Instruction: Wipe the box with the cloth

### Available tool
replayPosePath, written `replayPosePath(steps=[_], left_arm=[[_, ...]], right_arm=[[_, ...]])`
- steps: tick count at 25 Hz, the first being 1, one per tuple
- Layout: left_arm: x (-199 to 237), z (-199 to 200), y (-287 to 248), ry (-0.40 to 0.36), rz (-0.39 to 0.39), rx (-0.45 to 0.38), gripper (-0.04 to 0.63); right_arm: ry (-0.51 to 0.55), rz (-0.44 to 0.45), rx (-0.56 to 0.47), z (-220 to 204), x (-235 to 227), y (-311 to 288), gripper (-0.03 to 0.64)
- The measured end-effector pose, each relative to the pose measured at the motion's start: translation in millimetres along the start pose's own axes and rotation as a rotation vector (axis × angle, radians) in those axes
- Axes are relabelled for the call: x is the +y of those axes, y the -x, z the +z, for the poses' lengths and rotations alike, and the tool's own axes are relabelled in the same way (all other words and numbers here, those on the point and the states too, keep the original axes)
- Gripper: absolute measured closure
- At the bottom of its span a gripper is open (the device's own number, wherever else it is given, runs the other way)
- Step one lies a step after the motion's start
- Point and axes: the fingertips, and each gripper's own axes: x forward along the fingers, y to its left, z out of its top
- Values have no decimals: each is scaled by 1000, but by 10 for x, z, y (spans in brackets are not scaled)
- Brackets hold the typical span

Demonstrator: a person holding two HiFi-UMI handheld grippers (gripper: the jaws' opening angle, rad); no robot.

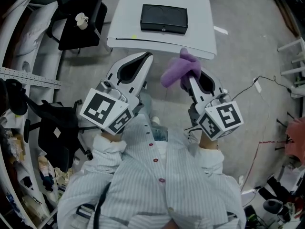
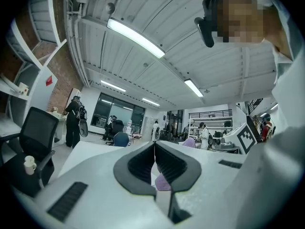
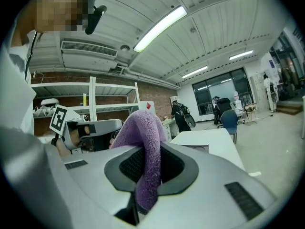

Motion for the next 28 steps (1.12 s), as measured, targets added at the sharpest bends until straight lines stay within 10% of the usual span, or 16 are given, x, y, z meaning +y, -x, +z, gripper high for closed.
replayPosePath(steps=[28], left_arm=[[2734,105,-1861,61,-136,115,584]], right_arm=[[-57,-133,61,446,-1260,-2904,572]])
